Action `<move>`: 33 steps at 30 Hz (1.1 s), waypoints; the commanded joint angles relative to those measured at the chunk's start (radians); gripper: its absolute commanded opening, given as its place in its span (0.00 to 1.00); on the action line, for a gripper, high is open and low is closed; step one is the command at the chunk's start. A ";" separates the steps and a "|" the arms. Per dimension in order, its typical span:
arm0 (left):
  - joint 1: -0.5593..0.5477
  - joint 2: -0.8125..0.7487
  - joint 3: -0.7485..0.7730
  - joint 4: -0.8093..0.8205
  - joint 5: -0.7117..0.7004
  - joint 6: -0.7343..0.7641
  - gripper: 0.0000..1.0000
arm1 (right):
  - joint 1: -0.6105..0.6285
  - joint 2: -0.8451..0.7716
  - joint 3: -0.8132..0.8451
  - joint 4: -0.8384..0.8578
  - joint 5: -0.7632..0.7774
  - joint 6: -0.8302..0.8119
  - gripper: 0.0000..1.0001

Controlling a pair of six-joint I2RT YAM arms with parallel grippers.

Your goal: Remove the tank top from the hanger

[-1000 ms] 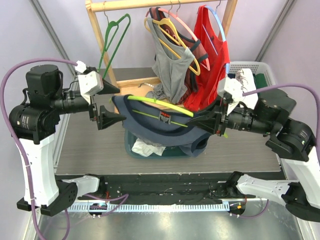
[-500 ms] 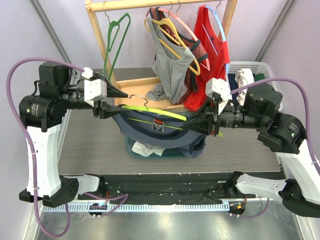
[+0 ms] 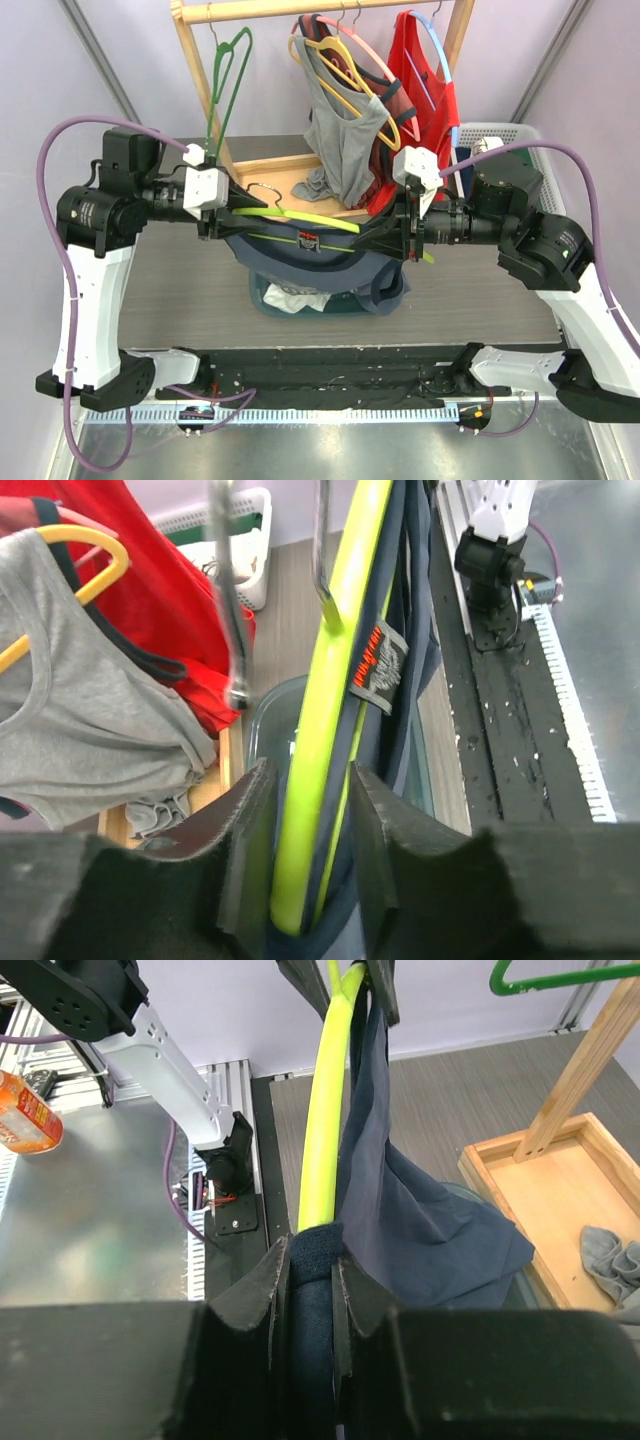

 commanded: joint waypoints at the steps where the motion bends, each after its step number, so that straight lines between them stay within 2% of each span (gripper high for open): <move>1: -0.016 -0.026 -0.037 -0.304 -0.026 -0.007 0.33 | 0.001 -0.018 0.066 0.115 0.025 -0.023 0.01; 2: -0.017 -0.029 -0.037 -0.304 -0.035 -0.003 0.23 | 0.002 -0.020 0.068 0.121 0.035 -0.026 0.01; 4: -0.016 -0.029 -0.029 -0.304 -0.041 0.006 0.08 | 0.001 -0.025 0.063 0.124 0.053 -0.026 0.01; 5: -0.016 -0.029 -0.023 -0.304 -0.049 0.015 0.02 | 0.001 -0.025 0.060 0.130 0.059 -0.028 0.01; 6: -0.016 -0.025 -0.005 -0.302 -0.050 0.017 0.00 | 0.001 -0.028 0.052 0.135 0.068 -0.028 0.01; 9: -0.016 -0.021 0.015 -0.255 -0.057 -0.027 0.00 | 0.001 -0.055 -0.010 0.196 0.143 -0.017 0.02; 10: -0.016 -0.023 0.015 -0.230 -0.064 -0.053 0.00 | 0.001 -0.063 -0.047 0.214 0.210 -0.017 0.08; 11: -0.016 -0.024 0.015 -0.182 -0.084 -0.107 0.00 | 0.001 -0.071 -0.064 0.251 0.241 -0.016 0.29; 12: -0.017 -0.023 0.017 -0.158 -0.096 -0.127 0.00 | 0.001 -0.080 -0.081 0.267 0.272 -0.014 0.40; 14: -0.017 -0.023 0.014 -0.093 -0.128 -0.161 0.00 | 0.001 -0.098 -0.112 0.296 0.391 -0.013 0.55; 16: -0.017 -0.023 0.014 -0.036 -0.211 -0.239 0.00 | 0.001 -0.113 -0.121 0.305 0.471 -0.011 0.59; 17: -0.017 -0.023 0.011 0.042 -0.246 -0.279 0.00 | 0.001 -0.118 -0.123 0.313 0.549 -0.010 0.64; 18: -0.017 -0.021 0.008 0.082 -0.338 -0.355 0.00 | 0.001 -0.126 -0.127 0.319 0.580 -0.003 0.65; 20: -0.017 -0.015 0.012 0.145 -0.406 -0.374 0.00 | 0.001 -0.153 -0.146 0.352 0.683 0.006 0.70; 23: -0.016 -0.008 0.014 0.211 -0.510 -0.409 0.00 | 0.001 -0.199 -0.179 0.383 0.717 0.030 0.74; 25: -0.016 -0.005 0.014 0.241 -0.546 -0.452 0.00 | 0.001 -0.210 -0.196 0.386 0.684 0.070 0.75; 29: -0.016 0.008 0.025 0.247 -0.517 -0.469 0.00 | 0.001 -0.216 -0.260 0.399 0.564 0.168 0.75; 33: -0.017 0.006 0.028 0.238 -0.485 -0.480 0.00 | 0.001 -0.230 -0.418 0.484 0.536 0.265 0.75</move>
